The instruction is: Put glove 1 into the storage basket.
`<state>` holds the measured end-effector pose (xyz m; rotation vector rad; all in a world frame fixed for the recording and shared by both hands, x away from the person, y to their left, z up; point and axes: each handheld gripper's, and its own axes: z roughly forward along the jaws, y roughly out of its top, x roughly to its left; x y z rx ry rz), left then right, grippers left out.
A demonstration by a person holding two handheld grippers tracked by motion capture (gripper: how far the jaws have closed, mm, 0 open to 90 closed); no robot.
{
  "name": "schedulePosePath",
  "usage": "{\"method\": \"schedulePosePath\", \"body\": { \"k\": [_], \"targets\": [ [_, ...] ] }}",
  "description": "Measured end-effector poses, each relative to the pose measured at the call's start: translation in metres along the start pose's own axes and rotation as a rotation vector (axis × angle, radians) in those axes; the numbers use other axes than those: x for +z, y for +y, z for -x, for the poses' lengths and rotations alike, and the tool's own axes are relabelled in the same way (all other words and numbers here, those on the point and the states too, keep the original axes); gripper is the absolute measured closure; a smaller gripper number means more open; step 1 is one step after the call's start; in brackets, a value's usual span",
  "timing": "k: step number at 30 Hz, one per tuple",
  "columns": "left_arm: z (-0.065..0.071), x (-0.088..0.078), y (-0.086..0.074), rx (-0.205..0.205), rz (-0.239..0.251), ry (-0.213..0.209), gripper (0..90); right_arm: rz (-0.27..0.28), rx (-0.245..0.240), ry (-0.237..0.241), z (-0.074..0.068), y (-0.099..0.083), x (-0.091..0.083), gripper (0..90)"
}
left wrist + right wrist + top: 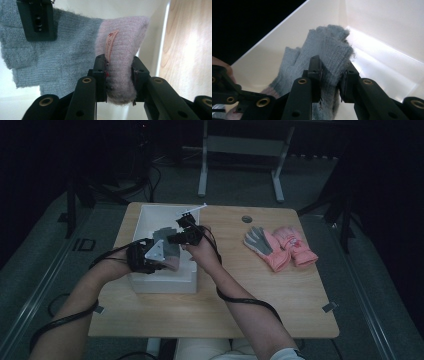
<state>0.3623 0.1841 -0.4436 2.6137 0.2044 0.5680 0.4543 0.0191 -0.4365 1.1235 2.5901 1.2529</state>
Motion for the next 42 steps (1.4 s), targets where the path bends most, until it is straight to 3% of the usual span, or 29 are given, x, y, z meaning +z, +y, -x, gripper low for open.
{"method": "schedulePosePath", "body": {
  "k": [6, 11, 14, 16, 19, 21, 24, 30, 33, 42],
  "targets": [
    [-0.003, 0.015, 0.002, 0.049, -0.098, 0.003, 70.9, -0.028, -0.008, -0.029, 0.000, 0.001, 0.012, 74.1],
    [-0.007, 0.027, 0.004, 0.051, -0.127, -0.020, 70.9, -0.060, -0.022, -0.059, -0.001, 0.003, 0.016, 73.9],
    [-0.010, 0.034, 0.007, 0.074, -0.175, -0.028, 70.8, -0.090, -0.002, -0.079, 0.001, 0.004, 0.018, 67.5],
    [-0.010, 0.040, 0.010, 0.079, -0.213, -0.040, 70.6, -0.068, -0.005, -0.122, 0.005, 0.005, 0.014, 65.3],
    [-0.013, 0.045, 0.013, 0.070, -0.247, -0.068, 70.3, -0.036, 0.047, -0.104, 0.017, 0.003, 0.004, 63.7],
    [-0.014, 0.046, 0.014, 0.070, -0.245, -0.065, 70.0, -0.025, 0.060, -0.095, 0.020, 0.003, -0.002, 61.4],
    [-0.015, 0.047, 0.014, 0.059, -0.249, -0.073, 67.1, -0.013, 0.037, -0.087, 0.020, 0.001, -0.010, 59.8],
    [-0.015, 0.044, 0.014, 0.010, -0.242, -0.068, 49.1, 0.037, 0.018, -0.029, 0.021, -0.007, -0.040, 56.0],
    [-0.014, 0.042, 0.014, -0.007, -0.251, -0.061, 45.8, 0.058, -0.016, -0.020, 0.020, -0.013, -0.058, 54.8],
    [-0.015, 0.020, 0.022, -0.115, -0.142, -0.039, 45.8, 0.112, -0.057, -0.009, 0.030, -0.044, -0.111, 55.4]
  ]
}}
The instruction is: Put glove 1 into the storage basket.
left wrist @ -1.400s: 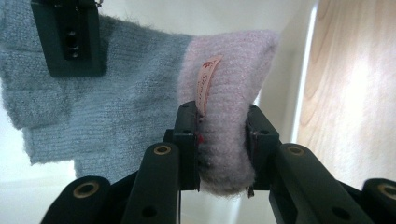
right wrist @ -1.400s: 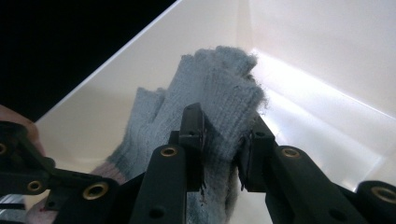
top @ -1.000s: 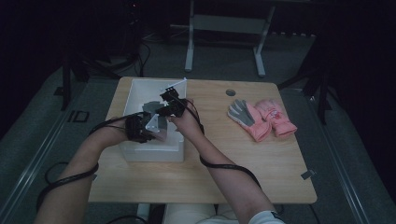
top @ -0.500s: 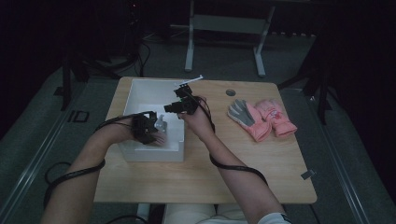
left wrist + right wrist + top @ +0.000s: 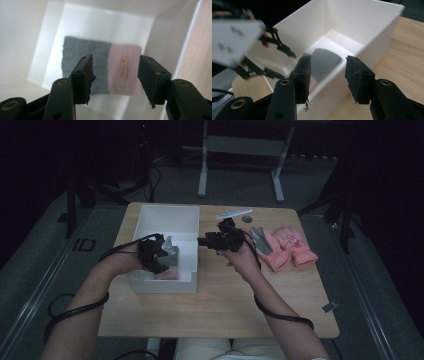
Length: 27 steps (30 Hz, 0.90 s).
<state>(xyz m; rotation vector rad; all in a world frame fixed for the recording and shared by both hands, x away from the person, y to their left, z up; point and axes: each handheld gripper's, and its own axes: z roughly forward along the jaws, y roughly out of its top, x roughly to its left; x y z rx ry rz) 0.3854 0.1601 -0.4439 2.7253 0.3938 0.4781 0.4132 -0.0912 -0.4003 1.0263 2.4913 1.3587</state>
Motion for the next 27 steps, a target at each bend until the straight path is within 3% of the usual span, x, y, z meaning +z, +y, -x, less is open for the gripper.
{"method": "schedulePosePath", "body": {
  "k": [5, 12, 16, 21, 24, 27],
  "targets": [
    [0.004, -0.014, 0.014, -0.038, 0.087, 0.006, 45.7, 0.004, -0.004, -0.018, 0.014, -0.018, -0.019, 55.3],
    [0.012, -0.028, 0.040, -0.036, 0.177, -0.011, 46.2, 0.004, -0.004, -0.048, 0.035, -0.039, -0.036, 55.5],
    [0.023, -0.034, 0.059, -0.029, 0.238, -0.041, 46.1, 0.014, -0.023, -0.093, 0.049, -0.048, -0.048, 56.4],
    [0.040, -0.029, 0.085, -0.027, 0.253, -0.052, 46.2, 0.021, -0.004, -0.138, 0.066, -0.055, -0.064, 59.5],
    [0.049, -0.024, 0.097, -0.029, 0.262, -0.062, 46.5, 0.045, -0.018, -0.165, 0.073, -0.060, -0.074, 61.1],
    [0.058, -0.019, 0.106, -0.042, 0.293, -0.094, 46.5, 0.048, -0.022, -0.183, 0.080, -0.065, -0.080, 60.9]
  ]
}}
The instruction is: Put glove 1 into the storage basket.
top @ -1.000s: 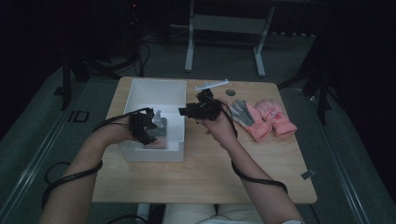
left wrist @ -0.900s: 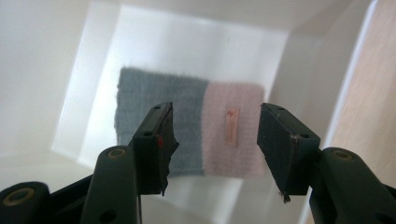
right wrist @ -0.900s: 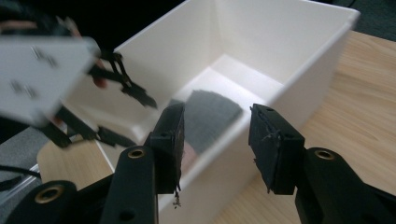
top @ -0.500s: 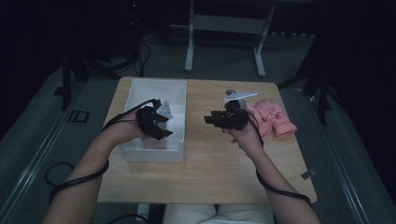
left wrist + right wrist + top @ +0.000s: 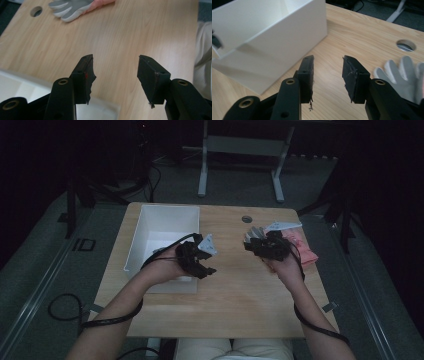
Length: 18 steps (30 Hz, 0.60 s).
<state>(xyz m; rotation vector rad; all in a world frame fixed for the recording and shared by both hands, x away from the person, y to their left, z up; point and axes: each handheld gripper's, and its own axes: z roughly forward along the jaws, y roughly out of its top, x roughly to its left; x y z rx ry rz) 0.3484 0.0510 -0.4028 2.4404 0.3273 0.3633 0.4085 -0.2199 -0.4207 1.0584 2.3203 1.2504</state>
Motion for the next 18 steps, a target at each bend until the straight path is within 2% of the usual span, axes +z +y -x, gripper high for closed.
{"method": "schedulePosePath", "body": {
  "k": [5, 8, 11, 15, 18],
  "targets": [
    [0.019, 0.013, 0.007, -0.036, 0.021, -0.024, 46.4, 0.002, 0.004, -0.032, 0.013, -0.009, -0.006, 61.4],
    [0.029, 0.022, 0.006, -0.051, 0.010, -0.001, 46.5, -0.002, 0.010, -0.052, 0.024, -0.016, -0.008, 61.6],
    [0.043, 0.033, 0.004, -0.057, 0.017, -0.005, 46.5, -0.006, 0.009, -0.077, 0.033, -0.022, -0.010, 61.8],
    [0.063, 0.051, -0.001, -0.064, 0.045, -0.037, 46.2, -0.007, -0.008, -0.116, 0.045, -0.028, -0.009, 63.8],
    [0.073, 0.064, -0.009, -0.087, 0.063, -0.062, 38.6, -0.031, -0.019, -0.151, 0.057, -0.033, -0.006, 64.4]
  ]
}}
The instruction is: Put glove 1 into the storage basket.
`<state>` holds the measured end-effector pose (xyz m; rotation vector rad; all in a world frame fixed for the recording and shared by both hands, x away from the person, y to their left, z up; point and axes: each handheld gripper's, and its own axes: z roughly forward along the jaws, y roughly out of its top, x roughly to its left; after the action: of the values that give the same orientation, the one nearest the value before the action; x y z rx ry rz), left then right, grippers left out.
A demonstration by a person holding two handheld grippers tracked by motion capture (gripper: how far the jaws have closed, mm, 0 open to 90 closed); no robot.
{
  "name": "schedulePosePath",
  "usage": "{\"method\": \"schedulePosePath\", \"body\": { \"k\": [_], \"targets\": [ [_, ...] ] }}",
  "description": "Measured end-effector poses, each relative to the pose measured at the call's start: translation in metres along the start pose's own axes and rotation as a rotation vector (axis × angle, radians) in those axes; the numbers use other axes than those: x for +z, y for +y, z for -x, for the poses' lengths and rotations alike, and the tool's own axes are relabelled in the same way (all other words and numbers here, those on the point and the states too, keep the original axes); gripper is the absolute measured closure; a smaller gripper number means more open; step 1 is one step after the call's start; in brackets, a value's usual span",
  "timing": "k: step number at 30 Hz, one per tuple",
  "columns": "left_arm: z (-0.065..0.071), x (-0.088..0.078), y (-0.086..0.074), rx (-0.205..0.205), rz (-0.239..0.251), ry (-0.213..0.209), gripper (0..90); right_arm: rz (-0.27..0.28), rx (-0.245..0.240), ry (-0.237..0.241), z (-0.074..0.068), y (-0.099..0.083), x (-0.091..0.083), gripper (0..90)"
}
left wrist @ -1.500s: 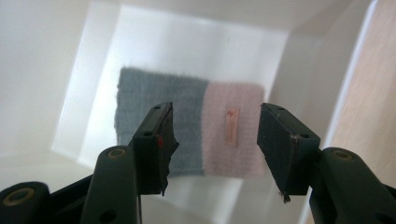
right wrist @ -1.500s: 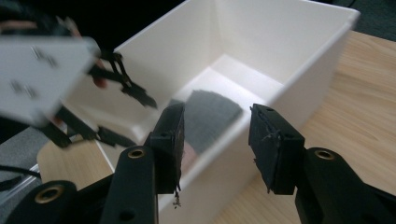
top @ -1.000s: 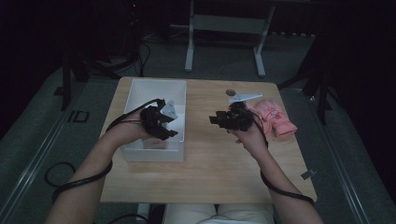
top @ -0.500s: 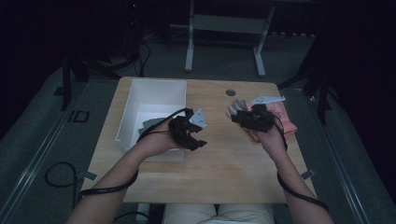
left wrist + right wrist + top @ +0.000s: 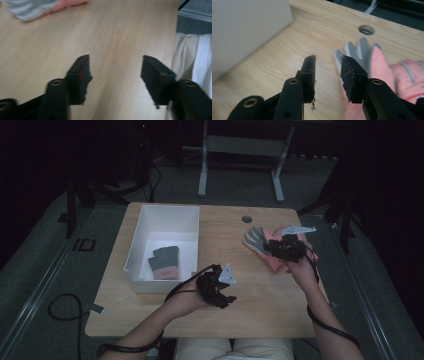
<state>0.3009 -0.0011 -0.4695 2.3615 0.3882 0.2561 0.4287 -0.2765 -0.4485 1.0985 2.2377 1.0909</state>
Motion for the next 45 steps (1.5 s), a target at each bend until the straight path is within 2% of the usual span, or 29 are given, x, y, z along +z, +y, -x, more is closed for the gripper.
{"method": "schedulePosePath", "body": {
  "k": [5, 6, 8, 9, 10, 11, 12, 13, 15, 16, 20, 22, 25, 28, 34, 35, 36, 37, 39, 42, 45],
  "targets": [
    [0.010, 0.020, -0.020, -0.030, 0.019, -0.021, 23.1, -0.001, 0.022, -0.030, 0.019, -0.004, 0.006, 68.0],
    [0.011, 0.023, -0.022, -0.038, 0.021, -0.025, 15.6, -0.005, 0.035, -0.030, 0.024, -0.005, 0.009, 68.0],
    [0.012, 0.028, -0.029, -0.049, 0.021, -0.048, 12.6, -0.021, 0.034, -0.046, 0.029, -0.005, 0.013, 68.0],
    [0.013, 0.030, -0.032, -0.049, 0.017, -0.057, 6.3, -0.033, 0.034, -0.048, 0.031, -0.006, 0.016, 68.0],
    [0.014, 0.032, -0.036, -0.065, 0.030, -0.056, 1.5, -0.040, 0.028, -0.056, 0.033, -0.006, 0.019, 68.0],
    [0.014, 0.032, -0.036, -0.065, 0.030, -0.056, 1.4, -0.040, 0.028, -0.056, 0.033, -0.006, 0.019, 68.0],
    [0.015, 0.035, -0.042, -0.111, 0.068, -0.085, 1.4, -0.052, 0.015, -0.060, 0.036, -0.006, 0.024, 67.9],
    [0.017, 0.037, -0.045, -0.122, 0.084, -0.079, 1.0, -0.068, -0.005, -0.059, 0.039, -0.007, 0.031, 67.7],
    [0.022, 0.040, -0.050, -0.107, 0.116, -0.048, 0.6, -0.092, -0.019, -0.056, 0.043, -0.008, 0.040, 67.7],
    [0.025, 0.041, -0.052, -0.106, 0.141, -0.020, 0.1, -0.100, -0.019, -0.046, 0.045, -0.008, 0.045, 67.6],
    [0.038, 0.044, -0.061, -0.110, 0.214, 0.017, 0.1, -0.150, -0.015, -0.027, 0.055, -0.014, 0.064, 68.7],
    [0.043, 0.046, -0.066, -0.111, 0.232, 0.028, 0.1, -0.168, -0.026, -0.021, 0.058, -0.017, 0.072, 69.3],
    [0.048, 0.050, -0.068, -0.096, 0.230, 0.039, 0.1, -0.194, -0.039, -0.014, 0.060, -0.022, 0.084, 70.0],
    [0.053, 0.051, -0.071, -0.100, 0.239, 0.047, 0.1, -0.210, -0.066, -0.013, 0.060, -0.026, 0.092, 70.6],
    [0.058, 0.050, -0.077, -0.081, 0.272, 0.094, 0.2, -0.229, -0.055, -0.036, 0.057, -0.029, 0.102, 79.7],
    [0.058, 0.050, -0.077, -0.081, 0.272, 0.094, 0.2, -0.229, -0.055, -0.036, 0.057, -0.029, 0.102, 79.7],
    [0.057, 0.048, -0.077, -0.090, 0.293, 0.087, 0.2, -0.230, -0.051, -0.042, 0.056, -0.029, 0.102, 81.8],
    [0.056, 0.047, -0.077, -0.088, 0.295, 0.099, 0.2, -0.226, -0.009, -0.053, 0.055, -0.027, 0.100, 86.8],
    [0.056, 0.047, -0.077, -0.088, 0.302, 0.110, 0.2, -0.211, 0.044, -0.057, 0.051, -0.022, 0.095, 88.5],
    [0.056, 0.047, -0.078, -0.088, 0.297, 0.120, 0.2, -0.166, 0.060, -0.081, 0.036, -0.013, 0.079, 89.0],
    [0.055, 0.049, -0.080, -0.090, 0.299, 0.122, 0.2, -0.090, 0.116, -0.075, 0.016, -0.002, 0.054, 89.0]
  ]
}}
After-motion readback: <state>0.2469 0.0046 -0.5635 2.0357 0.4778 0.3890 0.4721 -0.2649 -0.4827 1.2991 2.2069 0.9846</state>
